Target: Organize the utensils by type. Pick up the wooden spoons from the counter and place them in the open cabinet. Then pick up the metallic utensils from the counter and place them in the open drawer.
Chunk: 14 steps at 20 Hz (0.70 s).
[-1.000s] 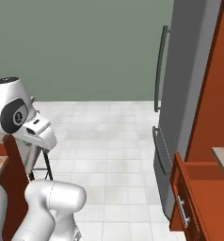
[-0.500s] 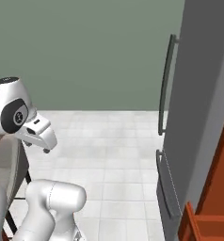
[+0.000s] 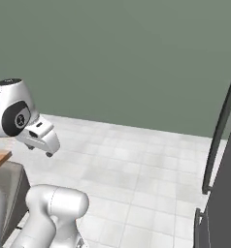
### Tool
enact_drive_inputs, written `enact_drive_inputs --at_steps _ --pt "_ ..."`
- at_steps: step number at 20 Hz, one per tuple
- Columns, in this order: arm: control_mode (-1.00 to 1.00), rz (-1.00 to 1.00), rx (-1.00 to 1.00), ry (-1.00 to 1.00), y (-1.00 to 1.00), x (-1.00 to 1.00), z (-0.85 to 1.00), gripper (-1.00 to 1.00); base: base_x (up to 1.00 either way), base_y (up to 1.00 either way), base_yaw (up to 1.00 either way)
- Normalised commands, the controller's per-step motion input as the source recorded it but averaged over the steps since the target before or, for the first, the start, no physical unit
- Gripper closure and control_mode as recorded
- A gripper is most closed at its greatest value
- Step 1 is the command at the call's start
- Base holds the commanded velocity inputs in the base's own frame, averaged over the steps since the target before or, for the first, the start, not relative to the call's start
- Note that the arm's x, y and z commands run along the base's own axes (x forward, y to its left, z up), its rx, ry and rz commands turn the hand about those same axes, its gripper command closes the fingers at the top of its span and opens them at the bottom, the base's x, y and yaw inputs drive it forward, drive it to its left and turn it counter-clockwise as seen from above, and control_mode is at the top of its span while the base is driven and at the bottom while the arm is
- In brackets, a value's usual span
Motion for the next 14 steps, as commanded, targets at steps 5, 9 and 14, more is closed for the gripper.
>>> enact_drive_inputs --at_steps 5,9,14 --pt "1.0 0.0 0.0 0.0 0.0 0.0 0.0 -1.0 1.0 -0.09 0.43" --pt "1.0 0.0 0.0 0.0 0.0 0.0 0.0 -1.0 0.88 -0.28 0.39" --pt "1.0 0.0 0.0 0.0 0.0 0.0 0.0 -1.0 0.88 -0.19 0.48"
